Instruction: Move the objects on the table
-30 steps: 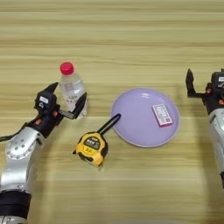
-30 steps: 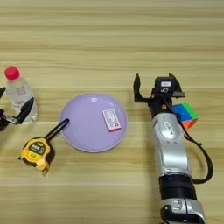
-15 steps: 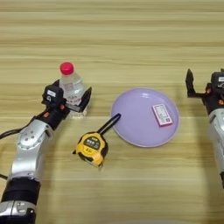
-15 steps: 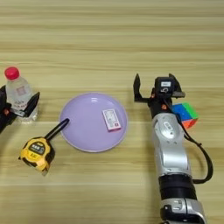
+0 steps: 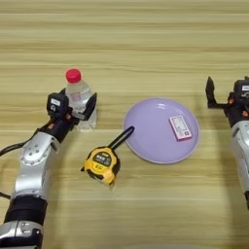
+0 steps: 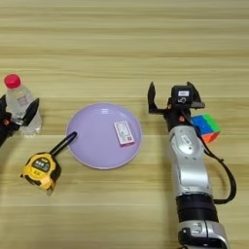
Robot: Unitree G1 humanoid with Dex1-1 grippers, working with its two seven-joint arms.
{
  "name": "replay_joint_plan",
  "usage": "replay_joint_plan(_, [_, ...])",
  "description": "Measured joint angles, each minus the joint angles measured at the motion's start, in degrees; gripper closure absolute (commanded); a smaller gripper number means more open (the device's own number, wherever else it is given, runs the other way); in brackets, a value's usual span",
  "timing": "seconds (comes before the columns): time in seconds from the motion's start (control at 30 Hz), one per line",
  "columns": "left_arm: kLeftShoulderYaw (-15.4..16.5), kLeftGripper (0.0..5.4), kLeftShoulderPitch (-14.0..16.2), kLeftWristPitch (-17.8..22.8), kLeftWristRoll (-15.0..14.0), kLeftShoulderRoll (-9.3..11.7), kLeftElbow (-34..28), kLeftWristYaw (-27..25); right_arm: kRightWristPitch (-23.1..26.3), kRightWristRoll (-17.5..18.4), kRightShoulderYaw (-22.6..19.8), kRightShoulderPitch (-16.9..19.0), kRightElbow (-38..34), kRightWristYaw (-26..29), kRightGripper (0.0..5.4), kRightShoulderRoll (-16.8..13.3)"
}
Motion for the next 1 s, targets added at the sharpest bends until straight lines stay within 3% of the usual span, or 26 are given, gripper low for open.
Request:
replay_joint_plan(0.33, [-0.11, 2.12, -0.01, 0.19, 0.04, -0.13, -0.25, -0.15, 0.00, -0.03, 0.13, 0.00, 0.00, -0.01, 0.00, 0.05])
replay_joint_plan(0.63, [-2.68, 2.26, -0.22, 4.69, 0.12, -1.14, -6.69, 0.08, 0.00, -0.19, 0.54, 0.00, 0.05, -0.05, 0.00, 0.24])
replay_joint_plan(1.0, [-6.90, 2.27, -4.41, 10.13, 0.29, -3.10, -13.62, 0.73, 0.00, -0.94, 0.84, 0.00, 0.41, -0.53, 0.00, 0.97])
